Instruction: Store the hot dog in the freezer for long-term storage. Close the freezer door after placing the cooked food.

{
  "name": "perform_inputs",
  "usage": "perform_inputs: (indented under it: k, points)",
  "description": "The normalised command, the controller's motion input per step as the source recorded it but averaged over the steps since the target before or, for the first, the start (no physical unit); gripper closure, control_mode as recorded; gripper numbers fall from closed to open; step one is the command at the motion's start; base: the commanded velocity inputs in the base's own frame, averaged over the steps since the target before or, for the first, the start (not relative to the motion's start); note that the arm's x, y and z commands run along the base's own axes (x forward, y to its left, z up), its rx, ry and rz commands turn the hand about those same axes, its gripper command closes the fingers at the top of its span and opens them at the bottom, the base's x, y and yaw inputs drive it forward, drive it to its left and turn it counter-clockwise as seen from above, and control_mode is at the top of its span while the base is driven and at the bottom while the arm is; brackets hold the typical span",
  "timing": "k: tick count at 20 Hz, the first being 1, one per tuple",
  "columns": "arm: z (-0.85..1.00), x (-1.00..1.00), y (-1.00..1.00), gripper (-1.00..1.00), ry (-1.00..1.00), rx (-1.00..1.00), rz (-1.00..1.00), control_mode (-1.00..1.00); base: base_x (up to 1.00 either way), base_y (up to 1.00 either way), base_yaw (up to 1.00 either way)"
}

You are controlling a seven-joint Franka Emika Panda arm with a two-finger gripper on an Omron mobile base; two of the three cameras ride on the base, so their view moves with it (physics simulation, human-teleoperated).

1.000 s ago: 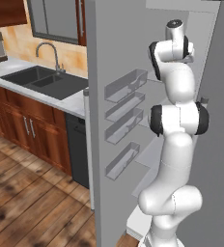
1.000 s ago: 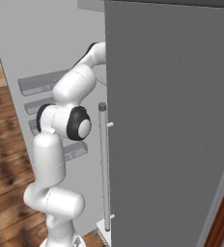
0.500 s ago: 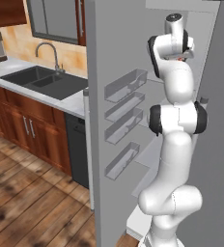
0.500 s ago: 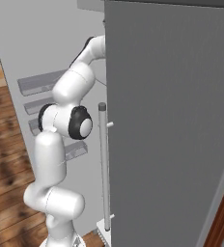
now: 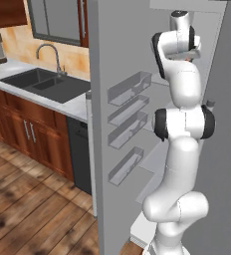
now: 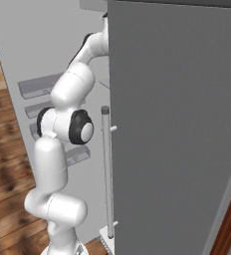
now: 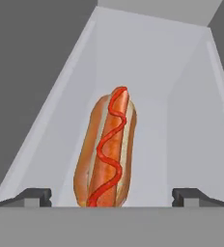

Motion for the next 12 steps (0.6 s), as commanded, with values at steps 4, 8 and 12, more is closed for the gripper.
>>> perform_inputs:
  k: [4,8,12]
  points:
    - [-0.01,-0.66,0.00,-1.00,-0.04,0.00,-0.15,-1.00,0.00,0.00,0.00]
    - [0.00,-0.45,0.12,-1.00,-0.07,0.00,-0.14,-1.00,0.00,0.00,0.00]
    - [0.00,-0.23,0.38,-1.00,-0.08,0.00,-0.13,-1.00,0.00,0.00,0.00]
